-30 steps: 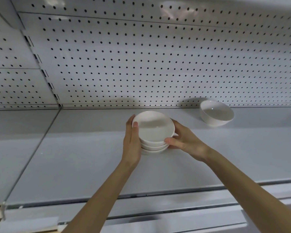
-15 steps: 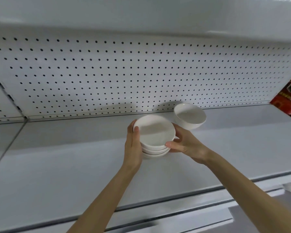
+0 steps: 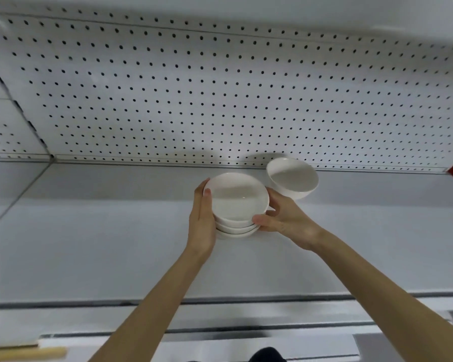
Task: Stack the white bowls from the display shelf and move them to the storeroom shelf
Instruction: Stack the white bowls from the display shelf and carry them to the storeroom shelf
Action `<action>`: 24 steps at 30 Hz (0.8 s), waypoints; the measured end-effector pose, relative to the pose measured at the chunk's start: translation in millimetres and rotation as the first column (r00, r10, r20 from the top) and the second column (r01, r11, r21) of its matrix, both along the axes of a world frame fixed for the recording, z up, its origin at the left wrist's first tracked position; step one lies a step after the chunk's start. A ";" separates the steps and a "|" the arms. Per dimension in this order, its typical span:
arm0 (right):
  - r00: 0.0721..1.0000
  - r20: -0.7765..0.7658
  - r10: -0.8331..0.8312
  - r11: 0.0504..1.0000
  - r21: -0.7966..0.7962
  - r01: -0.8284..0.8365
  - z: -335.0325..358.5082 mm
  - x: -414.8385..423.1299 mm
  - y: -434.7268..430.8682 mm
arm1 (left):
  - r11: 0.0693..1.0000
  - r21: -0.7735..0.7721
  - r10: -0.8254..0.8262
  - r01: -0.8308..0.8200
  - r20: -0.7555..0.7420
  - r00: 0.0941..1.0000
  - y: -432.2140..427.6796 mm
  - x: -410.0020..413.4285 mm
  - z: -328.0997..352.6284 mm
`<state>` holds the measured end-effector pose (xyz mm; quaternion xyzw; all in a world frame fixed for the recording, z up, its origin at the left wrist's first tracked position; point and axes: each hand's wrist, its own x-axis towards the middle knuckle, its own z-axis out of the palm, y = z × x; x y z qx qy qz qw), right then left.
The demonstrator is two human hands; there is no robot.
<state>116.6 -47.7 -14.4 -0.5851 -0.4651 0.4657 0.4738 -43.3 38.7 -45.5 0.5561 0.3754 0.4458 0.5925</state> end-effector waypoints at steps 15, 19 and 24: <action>0.976 -0.143 -0.167 0.974 -0.179 0.141 -25.9 32.7 -25.5 | 0.996 0.046 0.077 -0.071 -0.136 0.988 -3.4 -5.7 1.7; 0.926 -0.249 -0.283 0.932 -0.301 0.204 -23.4 61.8 -31.9 | 0.994 0.044 0.101 -0.095 -0.155 0.983 -6.9 -7.1 10.8; 0.812 -0.410 -0.415 0.899 -0.321 0.298 -16.0 76.0 -21.4 | 0.992 0.069 0.115 -0.104 -0.186 0.976 -11.8 -5.0 17.6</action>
